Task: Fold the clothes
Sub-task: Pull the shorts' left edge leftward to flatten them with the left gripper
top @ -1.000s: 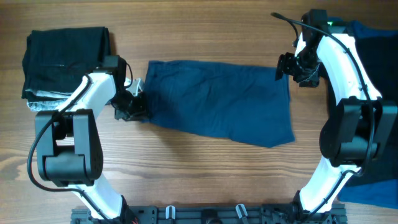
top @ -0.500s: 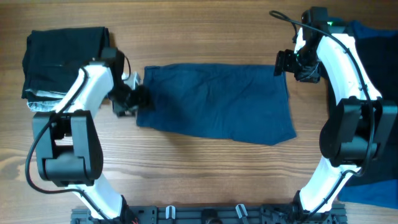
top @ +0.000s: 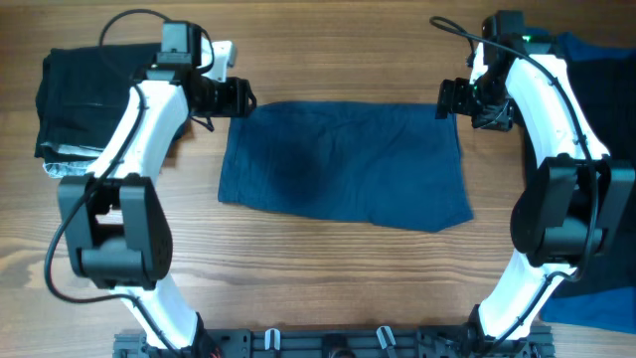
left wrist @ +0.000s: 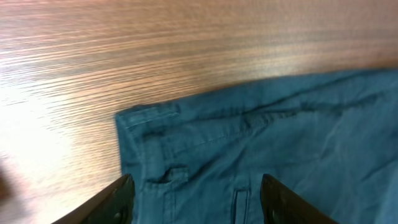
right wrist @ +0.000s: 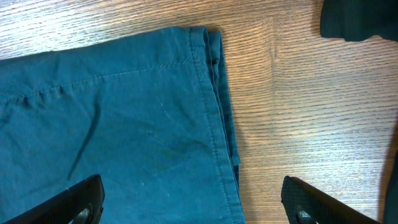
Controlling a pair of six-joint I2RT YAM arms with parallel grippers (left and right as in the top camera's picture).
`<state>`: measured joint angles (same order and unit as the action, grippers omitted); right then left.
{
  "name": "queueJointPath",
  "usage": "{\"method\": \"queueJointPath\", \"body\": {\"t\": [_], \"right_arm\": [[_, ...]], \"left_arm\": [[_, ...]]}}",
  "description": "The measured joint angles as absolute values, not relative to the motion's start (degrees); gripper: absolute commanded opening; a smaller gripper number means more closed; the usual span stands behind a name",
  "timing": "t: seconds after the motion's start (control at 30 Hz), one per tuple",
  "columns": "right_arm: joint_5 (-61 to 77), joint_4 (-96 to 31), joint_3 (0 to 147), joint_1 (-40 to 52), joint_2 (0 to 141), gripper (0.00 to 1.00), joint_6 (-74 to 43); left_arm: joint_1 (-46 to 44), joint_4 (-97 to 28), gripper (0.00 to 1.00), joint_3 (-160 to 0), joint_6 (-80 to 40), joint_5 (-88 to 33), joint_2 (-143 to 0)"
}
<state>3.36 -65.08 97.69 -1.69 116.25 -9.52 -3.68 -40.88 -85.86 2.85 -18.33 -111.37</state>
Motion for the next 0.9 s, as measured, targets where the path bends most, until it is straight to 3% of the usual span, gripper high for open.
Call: {"method": "queueJointPath", "body": {"t": [0.2,0.37,0.67,0.9], "right_arm": [[3.4,-65.1,97.6,-1.7,116.2,0.92,-9.5],[3.4,-65.1,97.6,-1.7,116.2,0.92,-9.5],[3.4,-65.1,97.6,-1.7,116.2,0.93,-9.5],[3.4,-65.1,97.6,-1.7,116.2,0.93,-9.5]], "left_arm": [[-5.1,-36.4,0.64,-85.9,5.8,-17.9,-116.8],[-5.1,-34.3,0.72,-85.9,6.3,-16.1,-120.0],[-5.1,-37.4,0.69,-85.9,6.6,-14.6,-121.4],[-5.1,-38.3,0.47,-85.9,6.8,-17.5,-121.4]]}}
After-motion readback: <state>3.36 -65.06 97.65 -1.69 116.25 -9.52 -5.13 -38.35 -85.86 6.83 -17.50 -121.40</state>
